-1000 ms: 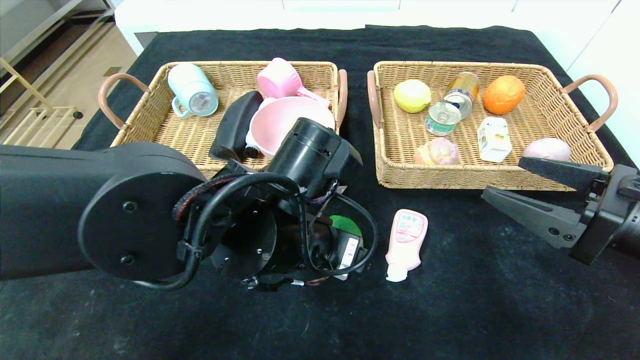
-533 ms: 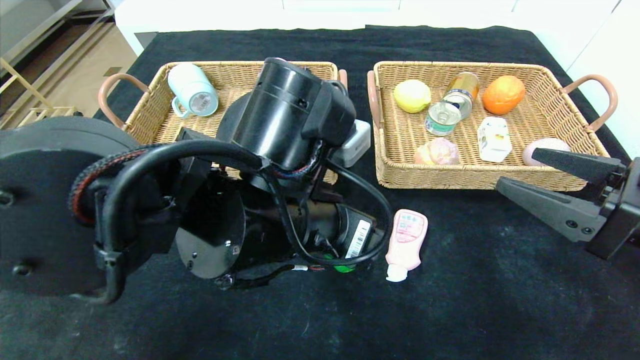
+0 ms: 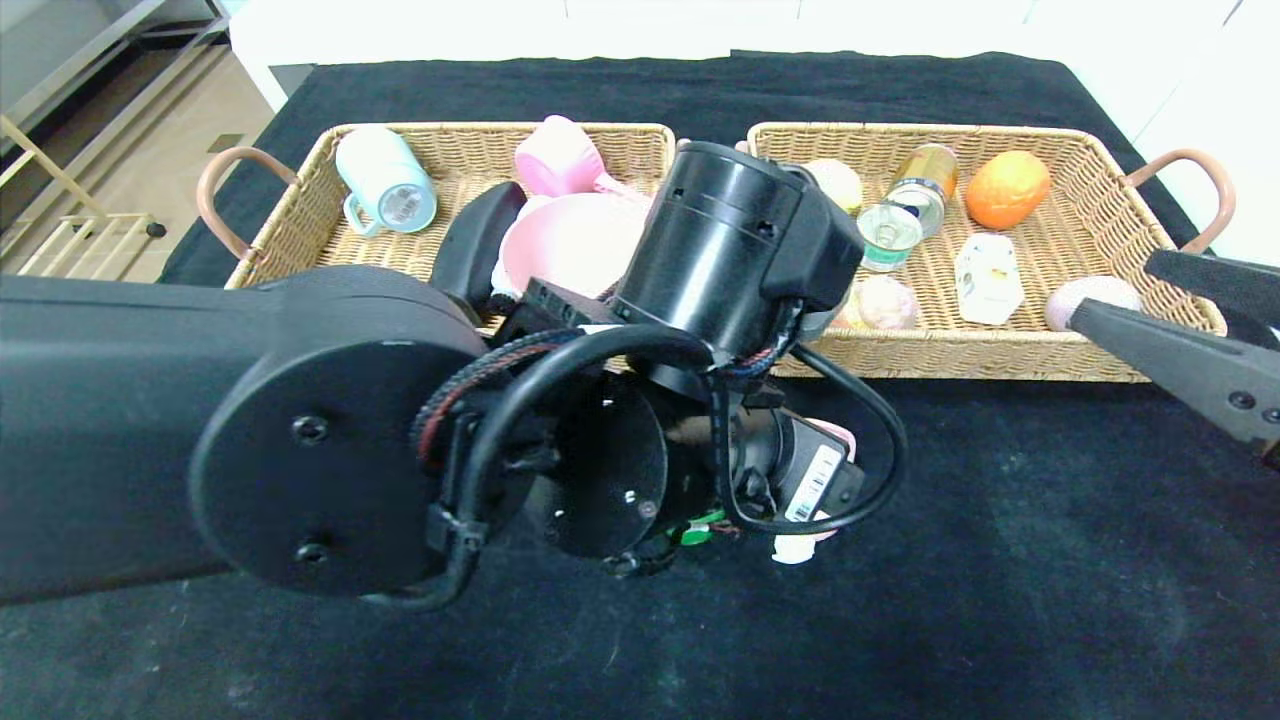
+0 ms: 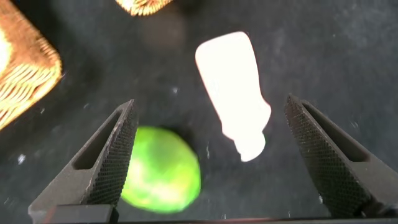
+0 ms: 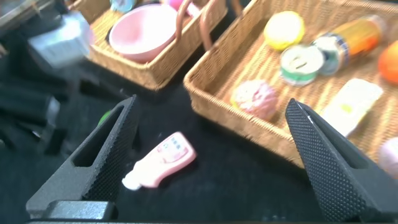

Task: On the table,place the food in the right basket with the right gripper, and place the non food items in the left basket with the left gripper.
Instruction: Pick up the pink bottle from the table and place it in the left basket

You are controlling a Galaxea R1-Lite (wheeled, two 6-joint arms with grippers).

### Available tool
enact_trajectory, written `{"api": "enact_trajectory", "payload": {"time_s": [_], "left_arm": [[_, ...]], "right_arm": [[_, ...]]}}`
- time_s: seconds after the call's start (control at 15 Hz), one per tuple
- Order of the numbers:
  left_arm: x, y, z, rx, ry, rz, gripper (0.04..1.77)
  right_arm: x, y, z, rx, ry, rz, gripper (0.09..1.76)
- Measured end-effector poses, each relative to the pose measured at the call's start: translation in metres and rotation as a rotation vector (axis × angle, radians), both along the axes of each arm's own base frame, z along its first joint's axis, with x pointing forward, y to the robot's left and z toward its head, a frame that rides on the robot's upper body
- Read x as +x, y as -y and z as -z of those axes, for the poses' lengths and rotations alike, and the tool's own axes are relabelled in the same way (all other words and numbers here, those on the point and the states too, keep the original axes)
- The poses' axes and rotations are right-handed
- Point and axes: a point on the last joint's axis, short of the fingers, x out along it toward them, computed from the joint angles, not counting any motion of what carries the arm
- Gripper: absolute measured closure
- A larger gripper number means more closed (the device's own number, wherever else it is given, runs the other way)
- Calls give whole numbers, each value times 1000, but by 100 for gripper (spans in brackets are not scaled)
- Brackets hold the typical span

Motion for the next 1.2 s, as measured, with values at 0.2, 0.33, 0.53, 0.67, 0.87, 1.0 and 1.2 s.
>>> {"api": "enact_trajectory", "payload": {"time_s": [0.2,0.33,0.53,0.67,0.87,1.0,1.2], "left_arm": [[4,16,11,23,-6,3,11],[6,25,22,48,-11,-3,11],[13,35,35,75,-8,-44,11],[16,42,42,82,-9,-48,10],[21,52,46,34,21,-48,10],[23,56,51,42,25,-60,10],[26,60,56,39,46,-91,10]], "right_arm": [[-7,7,-6,8,30,26,14],[-12,8,-6,2,15,28,14],[-16,8,-8,1,21,23,14],[-17,8,-8,0,21,20,14],[-18,8,-7,-1,20,18,14],[-18,7,-7,-1,20,9,14],[-19,6,-6,-2,16,2,14]]}}
